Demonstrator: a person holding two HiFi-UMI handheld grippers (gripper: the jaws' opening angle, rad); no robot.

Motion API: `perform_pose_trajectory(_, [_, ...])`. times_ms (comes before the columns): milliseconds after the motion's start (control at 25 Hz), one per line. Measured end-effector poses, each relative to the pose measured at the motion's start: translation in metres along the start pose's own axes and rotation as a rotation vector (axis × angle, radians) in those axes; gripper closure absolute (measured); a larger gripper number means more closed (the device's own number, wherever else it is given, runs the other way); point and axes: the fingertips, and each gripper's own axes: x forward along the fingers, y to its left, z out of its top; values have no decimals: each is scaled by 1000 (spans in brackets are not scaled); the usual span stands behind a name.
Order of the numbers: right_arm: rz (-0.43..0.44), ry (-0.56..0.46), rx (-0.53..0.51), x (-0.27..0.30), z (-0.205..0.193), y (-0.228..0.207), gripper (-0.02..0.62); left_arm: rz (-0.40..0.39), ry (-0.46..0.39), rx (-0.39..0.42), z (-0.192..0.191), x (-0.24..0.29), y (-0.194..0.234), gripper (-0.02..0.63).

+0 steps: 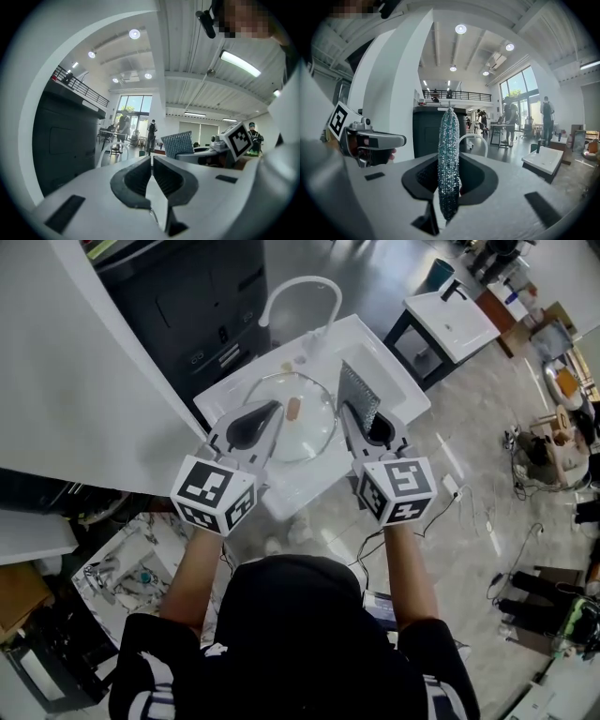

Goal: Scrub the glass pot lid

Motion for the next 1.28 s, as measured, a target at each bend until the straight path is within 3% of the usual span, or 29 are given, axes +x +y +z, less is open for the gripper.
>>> perform_pose_trajectory(720, [90, 96, 2, 61, -40, -44, 528, 20, 88, -56, -53, 69, 21, 591])
perform_pose_trajectory(960, [126, 147, -10, 80, -61, -50, 526, 49, 124, -138, -86, 85, 34, 592])
perform_pose_trajectory(1280, [169, 228, 24, 106, -107, -61, 528, 91, 213, -181, -135, 101, 50, 591])
